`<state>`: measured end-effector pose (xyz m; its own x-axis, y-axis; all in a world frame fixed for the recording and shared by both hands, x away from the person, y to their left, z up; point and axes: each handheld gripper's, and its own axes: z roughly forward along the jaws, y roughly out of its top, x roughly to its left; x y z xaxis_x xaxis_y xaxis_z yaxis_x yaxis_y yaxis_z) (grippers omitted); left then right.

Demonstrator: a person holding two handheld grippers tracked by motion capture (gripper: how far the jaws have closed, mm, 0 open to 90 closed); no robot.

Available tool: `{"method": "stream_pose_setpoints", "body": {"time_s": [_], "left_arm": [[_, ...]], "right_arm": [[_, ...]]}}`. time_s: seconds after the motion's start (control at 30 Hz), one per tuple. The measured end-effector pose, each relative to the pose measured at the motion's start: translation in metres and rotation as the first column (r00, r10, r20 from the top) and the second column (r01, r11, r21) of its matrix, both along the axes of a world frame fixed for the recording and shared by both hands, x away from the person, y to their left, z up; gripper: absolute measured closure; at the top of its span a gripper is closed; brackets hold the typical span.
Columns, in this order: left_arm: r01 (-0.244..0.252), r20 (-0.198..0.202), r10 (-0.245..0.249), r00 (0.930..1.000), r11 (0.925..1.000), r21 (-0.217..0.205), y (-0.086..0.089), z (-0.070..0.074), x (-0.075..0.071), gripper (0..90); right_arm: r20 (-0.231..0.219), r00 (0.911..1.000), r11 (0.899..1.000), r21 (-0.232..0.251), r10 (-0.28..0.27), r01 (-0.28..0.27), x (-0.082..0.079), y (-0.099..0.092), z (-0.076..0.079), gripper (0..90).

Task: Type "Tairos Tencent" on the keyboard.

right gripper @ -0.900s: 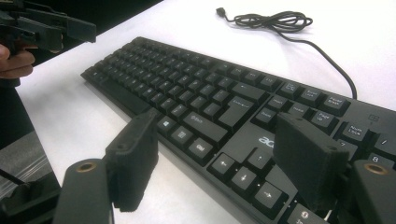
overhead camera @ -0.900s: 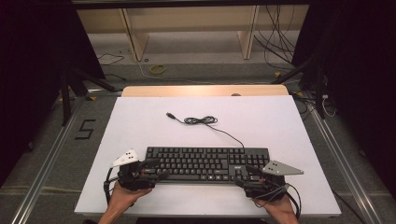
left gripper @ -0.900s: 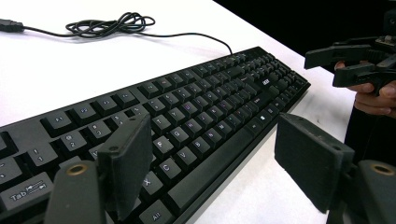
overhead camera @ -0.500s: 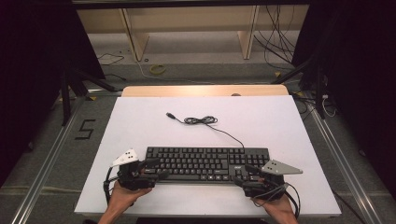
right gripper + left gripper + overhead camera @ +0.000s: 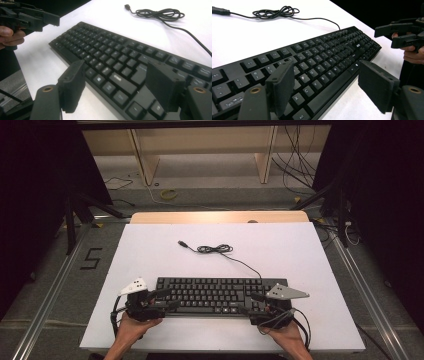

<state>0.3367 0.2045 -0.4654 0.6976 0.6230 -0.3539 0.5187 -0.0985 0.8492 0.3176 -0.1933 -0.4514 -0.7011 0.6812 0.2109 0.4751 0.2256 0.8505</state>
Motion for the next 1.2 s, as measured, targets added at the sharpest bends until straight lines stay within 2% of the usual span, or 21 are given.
{"method": "stream_pose_setpoints", "body": {"time_s": [0.07, 0.3, 0.5, 0.63, 0.73, 0.83, 0.87, 0.97, 1.0, 1.07, 1.1, 1.2], "left_arm": [[-0.007, 0.002, 0.007, 1.0, 1.0, 0.003, 0.0, 0.0, -0.001, 28.6], [-0.019, -0.008, 0.019, 0.9998, 0.9994, 0.03, 0.003, 0.001, -0.001, 32.9], [-0.033, -0.02, 0.035, 0.9992, 0.9973, 0.066, 0.007, 0.0, 0.001, 37.0], [-0.048, -0.028, 0.051, 0.9983, 0.9941, 0.098, 0.008, 0.0, 0.001, 45.1], [-0.055, -0.055, 0.061, 0.9966, 0.992, 0.113, 0.01, -0.001, 0.002, 51.7], [-0.068, -0.064, 0.079, 0.9948, 0.9861, 0.152, 0.013, -0.001, 0.003, 55.6], [-0.071, -0.063, 0.082, 0.9947, 0.9837, 0.165, 0.014, -0.001, 0.004, 59.8], [-0.087, -0.069, 0.102, 0.9923, 0.9772, 0.194, 0.015, -0.002, 0.005, 63.3], [-0.088, -0.074, 0.105, 0.9917, 0.9749, 0.205, 0.016, -0.002, 0.005, 67.9], [-0.085, -0.081, 0.105, 0.9912, 0.9724, 0.218, 0.017, -0.003, 0.006, 69.9], [-0.082, -0.084, 0.104, 0.9911, 0.9707, 0.226, 0.018, -0.003, 0.006, 73.6], [-0.088, -0.089, 0.112, 0.9897, 0.9657, 0.244, 0.019, -0.004, 0.007, 78.2]], "right_arm": [[-0.001, 1.0, 1.0, -0.002, 0.003, -0.003, 0.001, 0.003, 0.002, 33.8], [-0.004, 0.9994, 0.999, -0.035, 0.035, -0.035, 0.016, 0.03, 0.014, 36.4], [-0.022, 0.9984, 0.997, -0.051, 0.052, -0.054, 0.027, 0.045, 0.015, 38.6], [-0.038, 0.9972, 0.996, -0.063, 0.065, -0.067, 0.037, 0.056, 0.015, 45.3], [-0.062, 0.9956, 0.994, -0.076, 0.07, -0.075, 0.043, 0.065, 0.016, 49.5], [-0.071, 0.9944, 0.993, -0.085, 0.079, -0.085, 0.049, 0.072, 0.015, 52.2], [-0.073, 0.9938, 0.992, -0.089, 0.083, -0.09, 0.053, 0.078, 0.015, 56.3], [-0.078, 0.9932, 0.991, -0.097, 0.087, -0.094, 0.058, 0.084, 0.015, 59.5], [-0.085, 0.9918, 0.989, -0.108, 0.096, -0.105, 0.062, 0.091, 0.014, 63.7], [-0.09, 0.9909, 0.987, -0.118, 0.099, -0.11, 0.064, 0.094, 0.013, 65.7], [-0.099, 0.9891, 0.985, -0.121, 0.109, -0.121, 0.067, 0.1, 0.011, 70.5], [-0.11, 0.9872, 0.982, -0.137, 0.116, -0.131, 0.07, 0.109, 0.007, 75.8]]}}
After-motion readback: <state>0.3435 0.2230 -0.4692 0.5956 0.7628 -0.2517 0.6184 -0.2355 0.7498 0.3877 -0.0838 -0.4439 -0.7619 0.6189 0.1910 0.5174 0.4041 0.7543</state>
